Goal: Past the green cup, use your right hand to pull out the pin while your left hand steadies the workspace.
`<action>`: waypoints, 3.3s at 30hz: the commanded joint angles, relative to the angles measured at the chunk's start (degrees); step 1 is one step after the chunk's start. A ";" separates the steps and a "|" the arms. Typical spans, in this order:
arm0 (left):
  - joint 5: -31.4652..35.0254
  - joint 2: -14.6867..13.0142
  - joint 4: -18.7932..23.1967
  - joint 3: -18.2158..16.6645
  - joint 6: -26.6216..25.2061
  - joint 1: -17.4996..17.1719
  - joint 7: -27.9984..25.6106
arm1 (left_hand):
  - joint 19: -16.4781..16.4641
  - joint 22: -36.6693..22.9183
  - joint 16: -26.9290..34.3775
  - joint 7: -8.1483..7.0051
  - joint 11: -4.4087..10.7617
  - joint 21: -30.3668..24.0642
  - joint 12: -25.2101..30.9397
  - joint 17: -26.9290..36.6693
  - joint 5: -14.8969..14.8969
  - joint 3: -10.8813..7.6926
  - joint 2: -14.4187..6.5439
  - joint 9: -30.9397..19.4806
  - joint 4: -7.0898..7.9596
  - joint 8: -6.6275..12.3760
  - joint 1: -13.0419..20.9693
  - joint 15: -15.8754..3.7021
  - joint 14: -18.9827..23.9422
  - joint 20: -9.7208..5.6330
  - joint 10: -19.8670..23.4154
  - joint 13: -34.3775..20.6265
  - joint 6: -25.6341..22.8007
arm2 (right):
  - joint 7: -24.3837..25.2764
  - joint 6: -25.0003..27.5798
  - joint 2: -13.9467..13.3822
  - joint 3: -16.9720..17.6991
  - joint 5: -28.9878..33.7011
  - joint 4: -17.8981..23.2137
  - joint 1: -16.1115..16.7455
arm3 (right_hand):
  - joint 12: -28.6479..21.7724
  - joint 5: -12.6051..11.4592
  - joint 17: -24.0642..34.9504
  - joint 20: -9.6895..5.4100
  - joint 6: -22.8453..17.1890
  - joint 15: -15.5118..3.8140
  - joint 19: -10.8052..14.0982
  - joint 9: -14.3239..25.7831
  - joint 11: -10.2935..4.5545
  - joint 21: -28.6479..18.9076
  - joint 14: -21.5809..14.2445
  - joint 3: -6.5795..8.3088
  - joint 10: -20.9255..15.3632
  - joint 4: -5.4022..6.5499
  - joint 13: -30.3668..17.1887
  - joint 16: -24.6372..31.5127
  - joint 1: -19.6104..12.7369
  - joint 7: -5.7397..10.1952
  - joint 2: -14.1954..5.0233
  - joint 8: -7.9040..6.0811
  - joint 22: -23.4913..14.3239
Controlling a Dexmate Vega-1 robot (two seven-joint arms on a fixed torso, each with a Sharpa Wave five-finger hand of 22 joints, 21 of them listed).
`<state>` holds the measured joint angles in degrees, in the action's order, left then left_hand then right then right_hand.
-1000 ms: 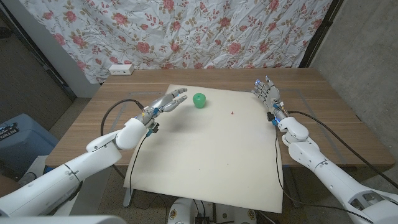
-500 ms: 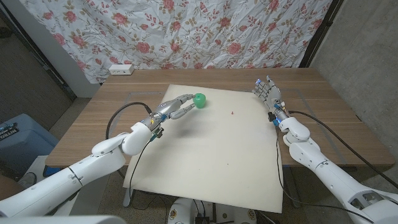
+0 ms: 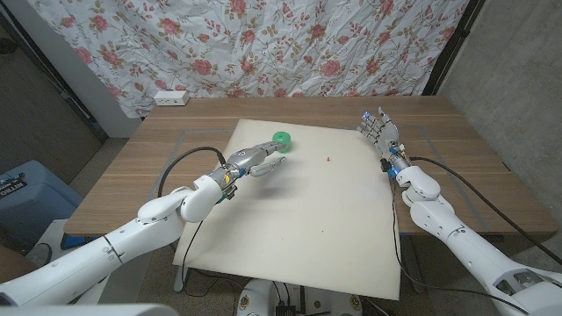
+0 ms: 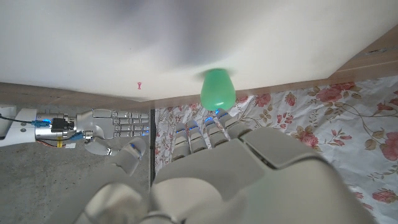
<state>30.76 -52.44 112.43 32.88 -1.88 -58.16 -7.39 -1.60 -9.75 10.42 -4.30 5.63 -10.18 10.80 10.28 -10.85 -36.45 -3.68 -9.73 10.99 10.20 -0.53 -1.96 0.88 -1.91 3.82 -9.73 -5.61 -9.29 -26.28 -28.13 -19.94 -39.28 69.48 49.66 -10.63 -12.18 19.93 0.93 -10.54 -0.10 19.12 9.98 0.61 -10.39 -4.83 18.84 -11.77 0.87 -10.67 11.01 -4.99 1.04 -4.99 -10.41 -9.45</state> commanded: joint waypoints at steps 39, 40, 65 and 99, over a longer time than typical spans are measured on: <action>3.13 0.33 -2.71 5.50 -1.83 4.53 13.18 | 4.22 -0.36 -0.10 0.15 0.26 -0.22 -0.42 0.17 -0.18 3.65 -5.21 -0.18 0.26 -0.47 -0.80 -5.00 -3.02 -9.04 -3.15 -0.18 4.62 | -1.23 -1.39 0.95 -0.32 0.42 -2.57 -1.53 | -0.44 -0.16 -0.74 -0.58 -0.23 -0.37 0.36 0.18 0.13 -0.37 -0.48 0.54 -0.41 0.19 -0.08 0.38 0.71 0.08 -0.40 -0.34 -0.15; 3.17 0.26 -2.72 5.57 -1.82 4.62 13.41 | 4.39 -0.36 -0.10 0.18 0.22 -0.18 -0.44 0.16 -0.18 3.70 -5.23 -0.18 0.25 -0.50 -0.79 -5.00 -3.02 -9.01 -3.22 -0.18 4.75 | -1.25 -1.46 0.95 -0.36 0.49 -2.57 -1.53 | -0.48 -0.15 -0.80 -0.73 -0.24 -0.53 0.40 0.18 0.01 -0.38 -0.53 0.55 -0.54 0.17 -0.07 0.40 0.72 0.09 -0.37 -0.35 -0.15; 3.60 -0.74 -1.93 6.07 -2.47 5.18 16.79 | 6.22 -0.36 0.07 0.32 0.29 -0.28 -0.19 0.03 -0.34 4.81 -5.73 -0.17 0.18 0.11 -0.66 -4.97 -2.55 -8.24 -2.87 -0.15 4.46 | 1.83 -1.86 -4.75 -3.35 10.64 2.87 -0.70 | -0.55 -0.06 -1.90 -0.92 -2.14 -0.26 -0.02 0.20 0.00 -0.22 -0.82 1.02 -1.01 -0.87 -0.06 0.39 -0.16 1.41 0.09 -0.95 -0.12; 3.71 -1.39 -2.98 5.85 -0.34 5.62 16.97 | 5.87 -0.31 0.15 -0.02 -0.22 -0.83 -0.01 -0.07 -0.57 5.19 -6.80 -0.18 0.13 0.51 -0.37 -4.34 -2.23 -8.07 -2.49 -0.14 2.95 | 14.22 5.44 -14.02 -5.85 33.59 18.05 1.81 | 0.23 1.09 -5.92 -0.76 -4.96 -0.47 -3.32 0.65 -0.89 0.21 2.77 5.46 2.79 -11.49 -0.19 -0.25 -14.90 3.55 2.74 -1.20 -0.09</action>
<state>34.49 -53.52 109.91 38.95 -2.97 -52.79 9.51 4.21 -9.86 10.19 -4.18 5.50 -10.44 10.42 10.01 -10.85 -31.31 -3.70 -9.75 10.95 10.41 -0.96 -1.85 -1.65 -2.07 1.11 -9.76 -2.41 2.15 -24.97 -38.53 -25.33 -12.48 81.81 50.53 -10.57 -11.01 14.09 0.11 -15.64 -0.89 16.23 10.55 -0.22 -10.39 -2.51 24.04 -9.49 -10.20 -10.67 10.79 -18.58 4.33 -2.43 -11.63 -9.49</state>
